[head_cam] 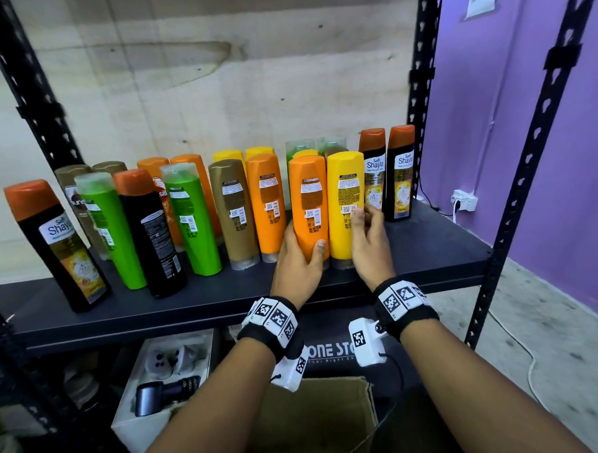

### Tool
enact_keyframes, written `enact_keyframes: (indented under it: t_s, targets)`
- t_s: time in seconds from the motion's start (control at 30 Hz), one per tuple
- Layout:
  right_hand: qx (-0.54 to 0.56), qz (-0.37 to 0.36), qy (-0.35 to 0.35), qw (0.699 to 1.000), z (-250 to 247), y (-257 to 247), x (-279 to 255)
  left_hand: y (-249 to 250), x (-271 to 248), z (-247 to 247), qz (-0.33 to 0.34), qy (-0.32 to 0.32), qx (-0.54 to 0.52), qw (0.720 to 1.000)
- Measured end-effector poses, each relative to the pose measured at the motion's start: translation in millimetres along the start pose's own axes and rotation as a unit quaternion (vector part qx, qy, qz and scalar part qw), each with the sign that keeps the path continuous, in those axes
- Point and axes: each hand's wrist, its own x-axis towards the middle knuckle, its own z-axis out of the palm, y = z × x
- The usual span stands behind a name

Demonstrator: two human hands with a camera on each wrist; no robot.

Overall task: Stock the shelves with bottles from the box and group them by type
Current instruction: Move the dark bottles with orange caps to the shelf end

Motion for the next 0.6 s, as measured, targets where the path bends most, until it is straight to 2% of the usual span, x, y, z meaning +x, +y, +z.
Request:
enact_keyframes:
  t_s: [0.2,0.33,0.47,0.6]
  targets:
    - [-0.095,-0.089,0.090,0.987,-8.9,4.5,-26.8,-2.0,-13.7,-24.3,0.015,-0.039,0.047,0.998]
    - [-0.151,-0.117,0.030,0.981,-2.2,-8.3,-41.0,-0.2,-17.3,-45.0,0.017,-0.023,0.117,0.993]
    - [-0.220,-0.171,-0.024,0.960,8.4,-26.8,-49.5,2.9,-18.2,-70.8,0.009,-0.006,0.130,0.991]
    - [-0.257,-0.195,-0.081,0.943,30.9,-49.9,-53.1,2.1,-20.8,-102.2,-0.001,0.007,0.162,0.987]
